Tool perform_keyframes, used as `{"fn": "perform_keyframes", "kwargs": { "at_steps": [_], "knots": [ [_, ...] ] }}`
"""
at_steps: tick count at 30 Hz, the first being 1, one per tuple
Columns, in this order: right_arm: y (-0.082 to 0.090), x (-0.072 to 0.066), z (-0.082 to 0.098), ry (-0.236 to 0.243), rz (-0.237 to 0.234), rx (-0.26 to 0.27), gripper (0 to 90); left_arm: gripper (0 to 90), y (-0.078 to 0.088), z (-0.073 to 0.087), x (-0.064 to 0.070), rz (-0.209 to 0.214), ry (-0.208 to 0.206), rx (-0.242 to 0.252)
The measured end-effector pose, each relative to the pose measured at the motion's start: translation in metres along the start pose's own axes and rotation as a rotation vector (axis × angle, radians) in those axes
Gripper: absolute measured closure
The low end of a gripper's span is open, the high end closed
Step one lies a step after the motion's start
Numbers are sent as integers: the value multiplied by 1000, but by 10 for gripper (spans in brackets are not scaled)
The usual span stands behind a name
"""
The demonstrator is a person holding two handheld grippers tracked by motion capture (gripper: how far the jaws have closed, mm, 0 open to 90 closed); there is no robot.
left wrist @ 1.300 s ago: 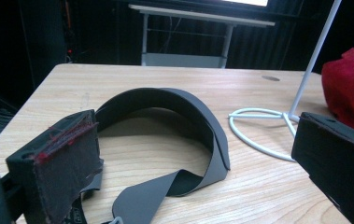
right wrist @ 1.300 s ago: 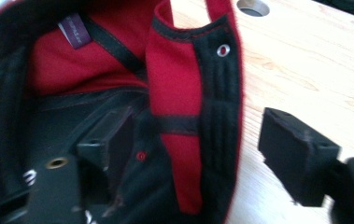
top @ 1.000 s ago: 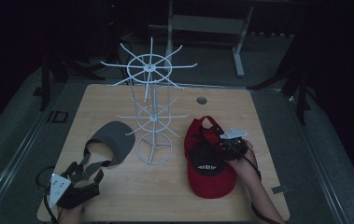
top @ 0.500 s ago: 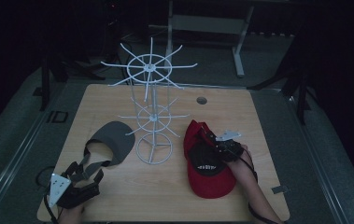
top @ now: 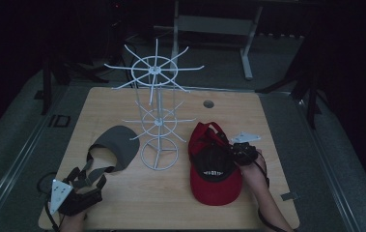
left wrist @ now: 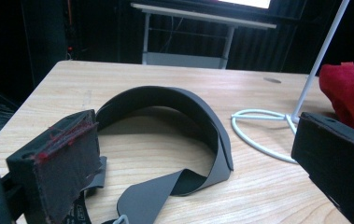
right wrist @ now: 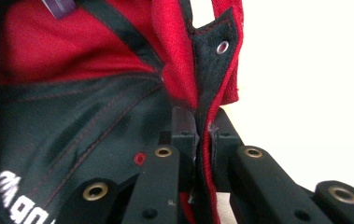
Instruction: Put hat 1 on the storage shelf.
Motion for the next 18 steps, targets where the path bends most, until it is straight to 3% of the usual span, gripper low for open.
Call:
{"fn": "perform_keyframes", "kwargs": {
  "at_steps": [4,8,18],
  "knots": [
    [12,-1,-8,-17,-15,37,842,16,0,0,2,21,1,0],
    [25,-5,-17,-61,-79,74,843,16,-1,1,4,35,-7,-2],
    [63,-17,-46,-49,-82,167,845,16,-2,3,6,49,-9,-19]
  ]
}}
Point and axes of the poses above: each handheld gripper's, and its own axes: y roughly backward along the jaws, z roughly out of its underside, x roughly to its right, the point moved 8 cm from there along -y, roughly forward along the jaws, and after that the axes turned 10 degrees about -z, right-handed, at the moved point
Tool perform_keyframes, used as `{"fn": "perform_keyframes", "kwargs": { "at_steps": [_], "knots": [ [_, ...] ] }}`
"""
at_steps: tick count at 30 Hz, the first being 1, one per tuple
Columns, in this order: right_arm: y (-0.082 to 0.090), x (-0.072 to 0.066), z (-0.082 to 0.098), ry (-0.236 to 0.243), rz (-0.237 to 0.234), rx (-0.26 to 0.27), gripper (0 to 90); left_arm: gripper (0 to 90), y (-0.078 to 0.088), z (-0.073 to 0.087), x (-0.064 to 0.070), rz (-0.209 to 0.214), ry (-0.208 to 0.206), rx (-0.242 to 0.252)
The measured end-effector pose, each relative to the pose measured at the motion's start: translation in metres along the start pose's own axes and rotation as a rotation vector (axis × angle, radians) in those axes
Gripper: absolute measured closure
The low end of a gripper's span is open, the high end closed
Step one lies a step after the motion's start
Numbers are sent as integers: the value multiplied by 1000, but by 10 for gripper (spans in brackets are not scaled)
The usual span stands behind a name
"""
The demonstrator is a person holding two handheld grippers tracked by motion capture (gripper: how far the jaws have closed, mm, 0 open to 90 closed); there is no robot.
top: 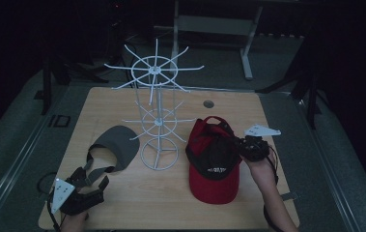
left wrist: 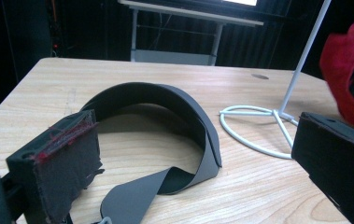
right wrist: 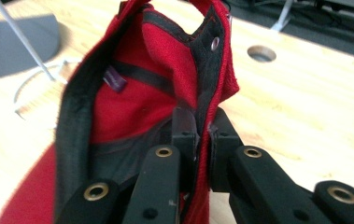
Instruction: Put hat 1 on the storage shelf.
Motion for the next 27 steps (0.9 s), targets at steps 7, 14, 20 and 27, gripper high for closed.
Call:
{"fn": "perform_keyframes", "kwargs": {
  "at_steps": [7,14,20,27],
  "knots": [
    [22,-13,-23,24,-3,69,846,16,-1,2,2,5,-19,-22],
    [41,-16,-43,52,7,136,845,15,-2,5,3,11,-2,-58],
    [54,-16,-53,60,17,164,845,16,0,1,13,53,10,-48],
    [69,-13,-60,59,32,191,844,16,5,-5,24,73,80,-99]
  ]
}}
Point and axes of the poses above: each handheld gripper's, and its own axes: y roughly backward along the jaws, z roughly out of its underside, x roughly to its right, the point moved 8 cm from there along -y, roughly forward along the jaws, and after that the axes turned 10 degrees about -z, right-handed, at the moved point
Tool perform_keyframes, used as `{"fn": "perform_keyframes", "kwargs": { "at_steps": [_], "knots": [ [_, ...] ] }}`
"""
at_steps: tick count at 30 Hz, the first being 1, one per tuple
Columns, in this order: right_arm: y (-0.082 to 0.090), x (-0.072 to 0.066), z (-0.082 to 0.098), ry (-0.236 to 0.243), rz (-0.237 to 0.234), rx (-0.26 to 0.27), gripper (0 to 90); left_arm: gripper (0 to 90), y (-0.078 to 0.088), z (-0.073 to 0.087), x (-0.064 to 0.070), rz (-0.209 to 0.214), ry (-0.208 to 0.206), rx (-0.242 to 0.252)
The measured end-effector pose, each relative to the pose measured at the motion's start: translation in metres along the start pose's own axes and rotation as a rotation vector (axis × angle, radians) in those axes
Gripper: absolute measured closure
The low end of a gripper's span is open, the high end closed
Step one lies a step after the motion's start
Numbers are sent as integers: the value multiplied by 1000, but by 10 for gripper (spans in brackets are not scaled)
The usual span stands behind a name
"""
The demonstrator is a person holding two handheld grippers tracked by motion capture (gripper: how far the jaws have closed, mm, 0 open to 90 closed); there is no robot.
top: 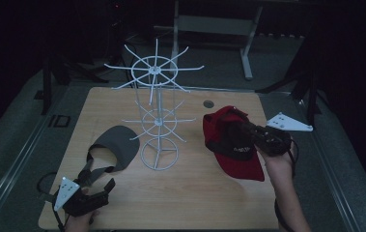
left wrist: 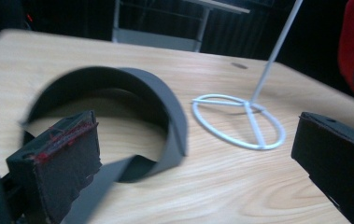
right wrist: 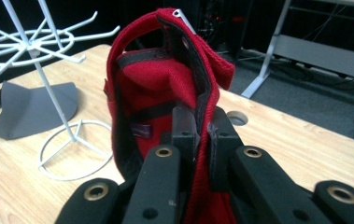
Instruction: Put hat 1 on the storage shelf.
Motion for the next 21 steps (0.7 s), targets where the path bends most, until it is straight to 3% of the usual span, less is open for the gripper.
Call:
{"fn": "perform_keyframes", "kwargs": {
  "at_steps": [2,4,6,10,20,21],
  "knots": [
    [4,0,-3,-1,0,10,845,16,2,-4,5,-1,-26,-7],
    [8,-1,-6,0,-2,20,845,15,6,-9,14,56,-47,3],
    [11,-2,-9,-3,-7,27,845,16,7,-13,20,80,-71,-19],
    [17,-6,-14,-3,-7,39,844,16,12,-24,33,140,-79,-5],
    [29,-12,-25,9,-1,65,844,16,14,-59,62,210,-112,41],
    [31,-12,-26,10,0,71,844,16,15,-70,73,244,-123,56]
  ]
}}
Point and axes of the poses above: each handheld gripper's, and its own axes: y roughly backward along the jaws, z roughly out of its underside, x roughly to its right, the point moved 8 cm from there along -y, roughly forward along the jaws, and after that the axes turned 10 degrees about -z, right-handed, at the moved point
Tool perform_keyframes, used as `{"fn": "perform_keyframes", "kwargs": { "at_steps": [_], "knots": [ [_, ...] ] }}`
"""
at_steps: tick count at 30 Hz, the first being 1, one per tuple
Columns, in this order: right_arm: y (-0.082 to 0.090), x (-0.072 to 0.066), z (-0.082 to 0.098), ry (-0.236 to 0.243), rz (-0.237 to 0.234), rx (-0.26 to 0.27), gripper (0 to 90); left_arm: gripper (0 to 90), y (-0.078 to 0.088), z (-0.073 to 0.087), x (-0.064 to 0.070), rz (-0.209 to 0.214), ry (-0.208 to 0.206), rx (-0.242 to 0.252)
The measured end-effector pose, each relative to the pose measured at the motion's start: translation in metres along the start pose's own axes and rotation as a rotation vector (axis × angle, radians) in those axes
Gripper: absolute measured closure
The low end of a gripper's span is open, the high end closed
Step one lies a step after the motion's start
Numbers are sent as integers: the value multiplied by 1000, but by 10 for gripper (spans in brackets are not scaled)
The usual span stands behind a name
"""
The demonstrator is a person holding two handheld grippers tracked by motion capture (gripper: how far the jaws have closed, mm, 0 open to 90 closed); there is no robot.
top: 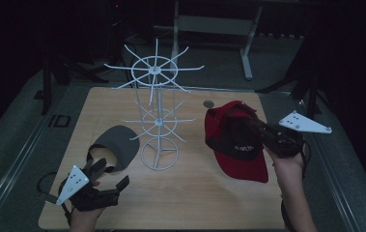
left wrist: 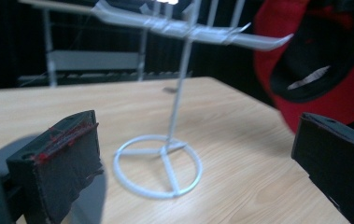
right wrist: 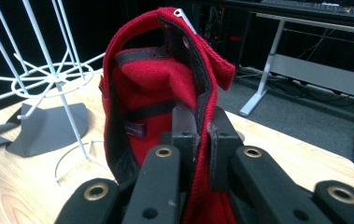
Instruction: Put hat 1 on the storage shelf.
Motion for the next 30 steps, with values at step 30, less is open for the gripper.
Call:
{"fn": "perform_keyframes", "kwargs": {
  "at_steps": [30],
  "knots": [
    [24,-33,-25,2,-60,84,843,29,-45,-95,93,251,-185,-4]
  ]
}}
Point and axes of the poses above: each handheld gripper's, and its own axes: y roughly backward along the jaws, z roughly out of its underside, x roughly to its right, the point moved 8 cm from there along -y, roughly forward along the jaws, and after that the axes turned 10 degrees about -z, right-handed, at the moved point
